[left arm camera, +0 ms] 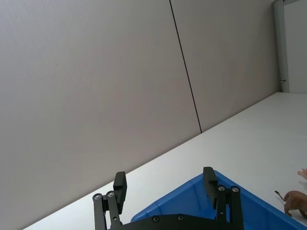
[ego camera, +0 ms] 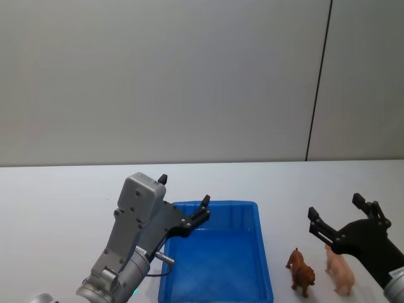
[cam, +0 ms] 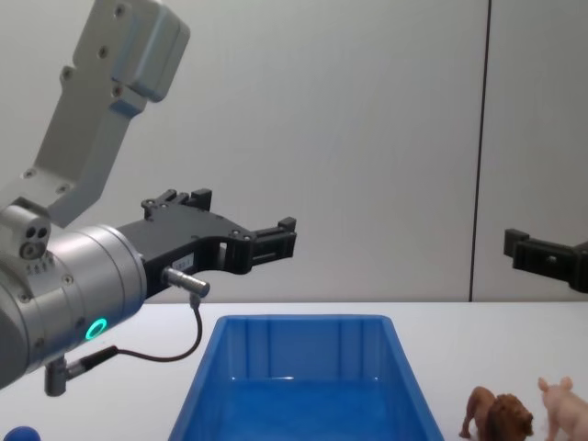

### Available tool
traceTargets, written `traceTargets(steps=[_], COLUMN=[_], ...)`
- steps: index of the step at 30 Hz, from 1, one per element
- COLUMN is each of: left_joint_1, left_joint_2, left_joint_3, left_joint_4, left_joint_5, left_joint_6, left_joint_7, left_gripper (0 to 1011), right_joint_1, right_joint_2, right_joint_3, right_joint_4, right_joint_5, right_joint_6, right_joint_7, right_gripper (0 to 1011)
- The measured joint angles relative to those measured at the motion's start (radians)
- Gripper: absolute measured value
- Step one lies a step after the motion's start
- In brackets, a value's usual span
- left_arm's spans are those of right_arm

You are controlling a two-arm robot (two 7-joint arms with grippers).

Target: Pick up the two dolls from the table and place them into the box.

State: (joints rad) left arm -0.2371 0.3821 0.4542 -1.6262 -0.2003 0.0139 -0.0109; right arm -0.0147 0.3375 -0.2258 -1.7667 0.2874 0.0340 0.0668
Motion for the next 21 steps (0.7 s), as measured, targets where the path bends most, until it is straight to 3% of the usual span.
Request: traceTargets(steps=[21], left_joint_1=[0.000], left_joint_2=[0.000], left_joint_3=[0.000], left_joint_4=[0.000], left_joint_5=[0.000], left_joint_6=[0.000], left_joint_7=[0.000], left_gripper=[1001], right_joint_1=[0.000], right_joint_2=[0.000], right_joint_3=[0.000], right_joint_4=[0.000], right_joint_5=[0.000], right_joint_6=[0.000], right_joint_7=[0.001], right_gripper=[1001])
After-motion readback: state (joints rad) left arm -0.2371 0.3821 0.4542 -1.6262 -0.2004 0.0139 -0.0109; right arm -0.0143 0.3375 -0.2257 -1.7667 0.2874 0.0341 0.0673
